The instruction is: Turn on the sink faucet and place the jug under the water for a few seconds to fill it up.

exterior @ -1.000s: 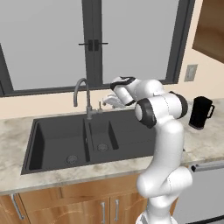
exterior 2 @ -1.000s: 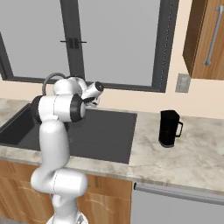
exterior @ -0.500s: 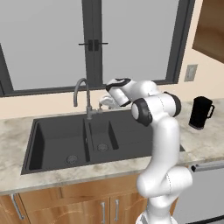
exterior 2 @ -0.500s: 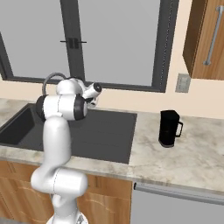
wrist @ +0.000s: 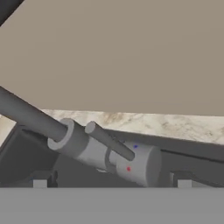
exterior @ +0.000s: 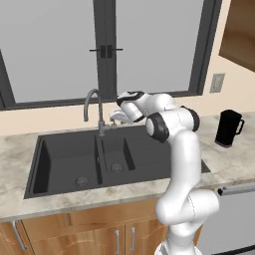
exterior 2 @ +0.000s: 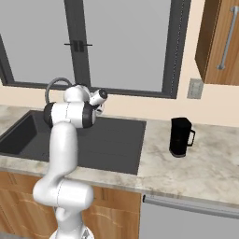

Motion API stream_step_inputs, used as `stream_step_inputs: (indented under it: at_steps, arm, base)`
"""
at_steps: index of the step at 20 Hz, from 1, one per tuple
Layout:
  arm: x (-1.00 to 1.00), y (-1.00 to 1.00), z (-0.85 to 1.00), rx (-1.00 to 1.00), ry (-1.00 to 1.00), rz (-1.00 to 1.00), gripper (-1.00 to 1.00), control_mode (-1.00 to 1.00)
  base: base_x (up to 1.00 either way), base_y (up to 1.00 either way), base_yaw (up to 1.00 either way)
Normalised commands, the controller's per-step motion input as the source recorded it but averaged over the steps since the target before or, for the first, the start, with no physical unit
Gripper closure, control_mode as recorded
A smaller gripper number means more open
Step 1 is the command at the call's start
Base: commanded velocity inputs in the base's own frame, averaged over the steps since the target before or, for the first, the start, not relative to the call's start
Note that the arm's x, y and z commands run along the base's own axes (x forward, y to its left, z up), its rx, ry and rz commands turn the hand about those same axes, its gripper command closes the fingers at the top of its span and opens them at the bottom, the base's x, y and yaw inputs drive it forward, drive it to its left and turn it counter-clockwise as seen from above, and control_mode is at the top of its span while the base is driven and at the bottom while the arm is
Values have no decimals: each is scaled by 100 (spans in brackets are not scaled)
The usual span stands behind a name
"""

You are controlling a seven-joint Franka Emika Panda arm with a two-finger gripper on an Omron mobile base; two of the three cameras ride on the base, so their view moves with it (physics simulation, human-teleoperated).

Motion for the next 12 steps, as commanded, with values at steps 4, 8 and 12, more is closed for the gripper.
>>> stream_step_inputs:
  at_steps: [4,8,12]
  arm:
    - [26,0,-2,-2,0,0,-100,-100]
    - [23,0,-2,-2,0,0,-100,-100]
    - [25,3,-14,-5,0,0,-100,-100]
  base:
    - [0,0,0]
    - [0,0,0]
    - [0,0,0]
